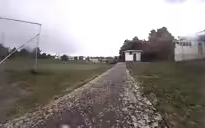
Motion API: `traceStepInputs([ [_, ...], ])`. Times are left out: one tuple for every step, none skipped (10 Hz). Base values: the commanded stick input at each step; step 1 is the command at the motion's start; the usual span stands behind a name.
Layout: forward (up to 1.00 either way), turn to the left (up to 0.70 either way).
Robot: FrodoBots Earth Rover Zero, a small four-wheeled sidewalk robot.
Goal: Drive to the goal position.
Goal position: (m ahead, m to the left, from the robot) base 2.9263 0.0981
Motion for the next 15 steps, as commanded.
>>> traceStepInputs([
  [1.0,-0.33],
  [1.0,-0.37],
  [1.0,-0.4],
  [1.0,-0.39],
  [1.0,-0.38],
  [1.0,-0.38],
  [1.0,-0.37],
  [1.0,-0.36],
  [1.0,-0.26],
  [1.0,-0.13],
  [1.0,0.0],
  [1.0,0.0],
  [1.0,0.0],
  [1.0,0.0],
  [1.0,0.0],
])
